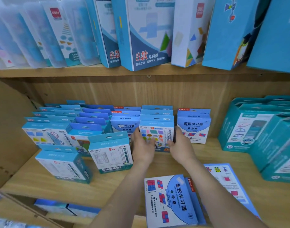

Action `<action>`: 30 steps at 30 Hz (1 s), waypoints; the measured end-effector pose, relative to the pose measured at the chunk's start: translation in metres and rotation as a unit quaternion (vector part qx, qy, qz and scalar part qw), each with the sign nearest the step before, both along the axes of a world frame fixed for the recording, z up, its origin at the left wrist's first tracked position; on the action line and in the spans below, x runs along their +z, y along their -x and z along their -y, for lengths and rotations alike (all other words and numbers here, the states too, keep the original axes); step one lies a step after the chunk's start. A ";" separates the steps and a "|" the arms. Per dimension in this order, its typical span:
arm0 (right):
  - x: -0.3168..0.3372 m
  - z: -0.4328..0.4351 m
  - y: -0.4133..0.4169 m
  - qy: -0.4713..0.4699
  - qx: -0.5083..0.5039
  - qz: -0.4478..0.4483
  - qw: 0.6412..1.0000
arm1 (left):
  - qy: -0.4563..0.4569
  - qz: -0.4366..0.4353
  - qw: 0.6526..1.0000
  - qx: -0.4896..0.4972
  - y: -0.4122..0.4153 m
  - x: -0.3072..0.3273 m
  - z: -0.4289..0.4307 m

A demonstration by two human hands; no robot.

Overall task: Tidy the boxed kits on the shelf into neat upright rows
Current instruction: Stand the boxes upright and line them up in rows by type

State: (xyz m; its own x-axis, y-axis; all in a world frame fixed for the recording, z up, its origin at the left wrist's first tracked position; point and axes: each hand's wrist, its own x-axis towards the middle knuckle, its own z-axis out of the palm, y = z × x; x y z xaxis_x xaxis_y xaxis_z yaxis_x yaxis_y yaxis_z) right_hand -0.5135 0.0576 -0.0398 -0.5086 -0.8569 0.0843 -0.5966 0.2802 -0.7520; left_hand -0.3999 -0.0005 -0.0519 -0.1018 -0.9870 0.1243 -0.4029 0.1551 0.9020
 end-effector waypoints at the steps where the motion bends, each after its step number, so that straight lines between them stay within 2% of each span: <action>1: 0.001 0.000 0.000 -0.004 0.007 0.004 1.000 | -0.004 -0.003 1.000 -0.002 -0.001 0.001 0.001; 8: 0.008 -0.001 -0.007 -0.033 0.032 0.009 0.999 | -0.023 -0.003 1.000 0.000 0.000 0.003 0.000; 11: 0.007 -0.003 -0.008 -0.022 0.021 0.017 0.999 | -0.015 -0.011 1.000 0.000 0.002 0.003 -0.012; 14: 0.008 -0.009 -0.010 0.025 0.002 -0.020 0.999 | 0.032 -0.012 0.999 -0.013 -0.003 0.009 -0.037; 18: 0.011 -0.025 -0.014 0.133 0.009 -0.138 0.981 | 0.138 0.098 0.983 -0.075 -0.017 0.020 -0.060; 22: 0.012 -0.032 -0.018 0.038 0.035 -0.212 0.976 | 0.119 0.201 0.968 -0.095 -0.022 0.031 -0.060; 24: 0.015 -0.036 -0.019 0.013 0.024 -0.216 0.976 | 0.127 0.207 0.964 -0.109 -0.026 0.035 -0.064; 26: 0.019 -0.042 -0.022 0.039 0.010 -0.226 0.973 | 0.161 0.188 0.962 -0.118 -0.037 0.038 -0.070; 28: 0.024 -0.051 -0.028 0.107 0.007 -0.200 0.974 | 0.211 0.158 0.959 -0.109 -0.055 0.042 -0.076; 30: 0.027 -0.057 -0.043 0.171 -0.001 -0.078 0.982 | 0.248 0.120 0.958 -0.074 -0.083 0.045 -0.080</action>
